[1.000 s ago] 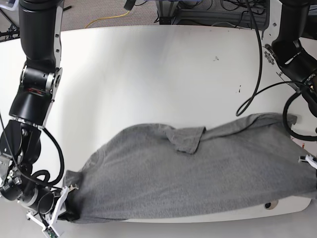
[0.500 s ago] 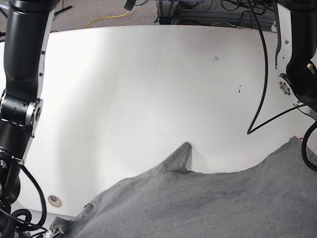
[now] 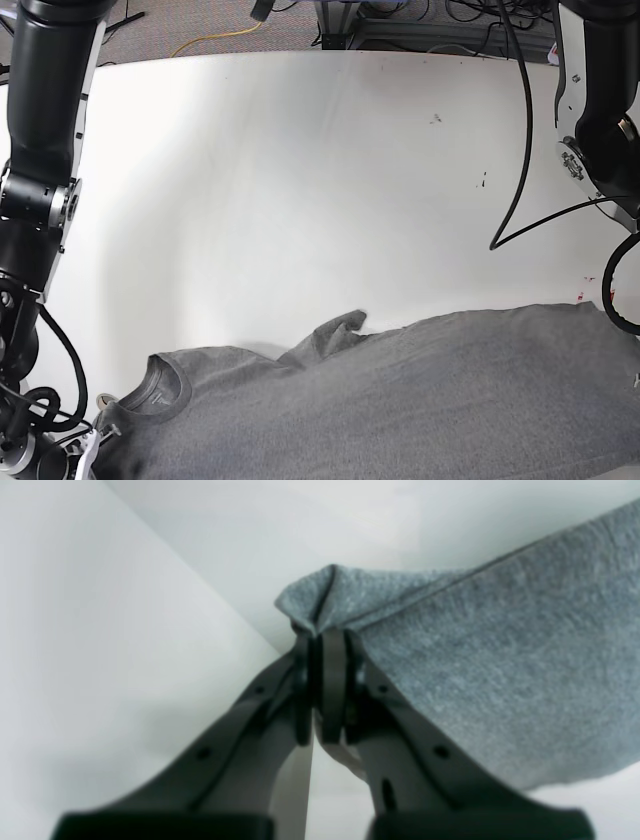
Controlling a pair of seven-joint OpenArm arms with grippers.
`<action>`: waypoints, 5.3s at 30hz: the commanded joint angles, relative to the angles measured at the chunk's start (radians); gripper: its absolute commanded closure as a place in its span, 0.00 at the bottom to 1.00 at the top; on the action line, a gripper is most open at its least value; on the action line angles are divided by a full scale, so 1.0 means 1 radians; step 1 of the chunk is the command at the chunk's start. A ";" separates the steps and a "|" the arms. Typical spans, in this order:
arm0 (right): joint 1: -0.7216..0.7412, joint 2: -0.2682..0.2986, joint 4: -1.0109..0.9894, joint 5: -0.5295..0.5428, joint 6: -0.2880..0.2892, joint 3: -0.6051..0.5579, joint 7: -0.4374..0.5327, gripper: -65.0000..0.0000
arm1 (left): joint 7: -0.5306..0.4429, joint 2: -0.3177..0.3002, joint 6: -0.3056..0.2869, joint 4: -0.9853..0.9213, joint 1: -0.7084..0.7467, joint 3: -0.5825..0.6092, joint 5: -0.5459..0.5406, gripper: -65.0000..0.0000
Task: Fold the T-shirt properly
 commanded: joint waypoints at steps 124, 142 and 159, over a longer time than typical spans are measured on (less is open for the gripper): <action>-0.897 -0.337 0.195 -0.142 -0.010 0.443 0.041 0.57 | -0.015 0.255 0.011 0.034 1.023 -0.159 0.037 0.50; -0.736 -0.329 -0.241 -0.257 -0.010 0.370 0.305 0.58 | -0.195 0.133 0.011 -0.446 0.701 0.004 0.189 0.50; -0.595 -0.265 -0.626 -0.368 -0.010 0.371 0.634 0.58 | -0.425 0.085 0.011 -0.880 0.376 0.007 0.419 0.49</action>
